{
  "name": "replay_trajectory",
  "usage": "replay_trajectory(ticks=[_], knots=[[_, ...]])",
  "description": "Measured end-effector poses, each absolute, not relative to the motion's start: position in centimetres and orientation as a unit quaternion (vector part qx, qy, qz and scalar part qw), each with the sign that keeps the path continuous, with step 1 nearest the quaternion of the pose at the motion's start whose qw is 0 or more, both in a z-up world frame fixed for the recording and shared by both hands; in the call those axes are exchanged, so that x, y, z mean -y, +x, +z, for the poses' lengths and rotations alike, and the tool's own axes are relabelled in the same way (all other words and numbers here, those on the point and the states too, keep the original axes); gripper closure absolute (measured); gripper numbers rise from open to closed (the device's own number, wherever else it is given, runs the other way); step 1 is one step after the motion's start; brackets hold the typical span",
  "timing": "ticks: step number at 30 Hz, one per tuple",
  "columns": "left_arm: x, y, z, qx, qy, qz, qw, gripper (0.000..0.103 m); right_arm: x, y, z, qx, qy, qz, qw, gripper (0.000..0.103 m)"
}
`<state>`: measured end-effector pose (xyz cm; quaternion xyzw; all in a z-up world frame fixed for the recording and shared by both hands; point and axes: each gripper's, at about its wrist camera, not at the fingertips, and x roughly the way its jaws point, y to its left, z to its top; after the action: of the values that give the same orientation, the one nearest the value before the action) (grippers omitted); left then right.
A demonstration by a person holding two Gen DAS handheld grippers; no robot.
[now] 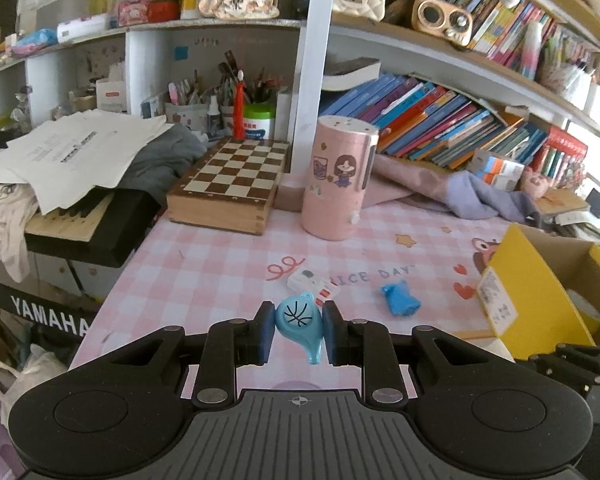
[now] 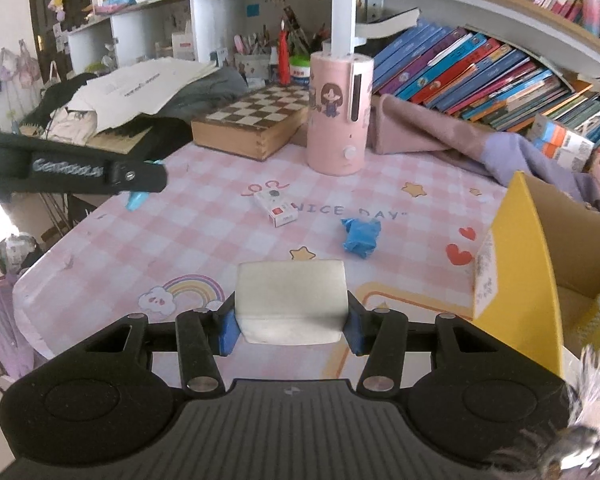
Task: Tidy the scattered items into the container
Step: 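Carry the white block and the blue teardrop piece toward the yellow box with both tools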
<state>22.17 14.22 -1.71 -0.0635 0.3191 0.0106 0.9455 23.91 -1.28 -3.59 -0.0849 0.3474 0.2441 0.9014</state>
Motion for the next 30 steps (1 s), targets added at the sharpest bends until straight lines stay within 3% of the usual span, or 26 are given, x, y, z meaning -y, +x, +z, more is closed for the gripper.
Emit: replay_trajectory(ticks=[18,30], knots=[[-12.4,10.6,0.9,-0.282,-0.074,-0.019,0.956,0.079,5.4,13.1,-1.1,-0.330,-0.067,0.217,0.916,0.055],[-10.0,6.4,-0.3,-0.303,-0.083,-0.074,0.947,0.079,10.0,7.9,-1.3,-0.346,-0.038,0.154,0.925,0.055]])
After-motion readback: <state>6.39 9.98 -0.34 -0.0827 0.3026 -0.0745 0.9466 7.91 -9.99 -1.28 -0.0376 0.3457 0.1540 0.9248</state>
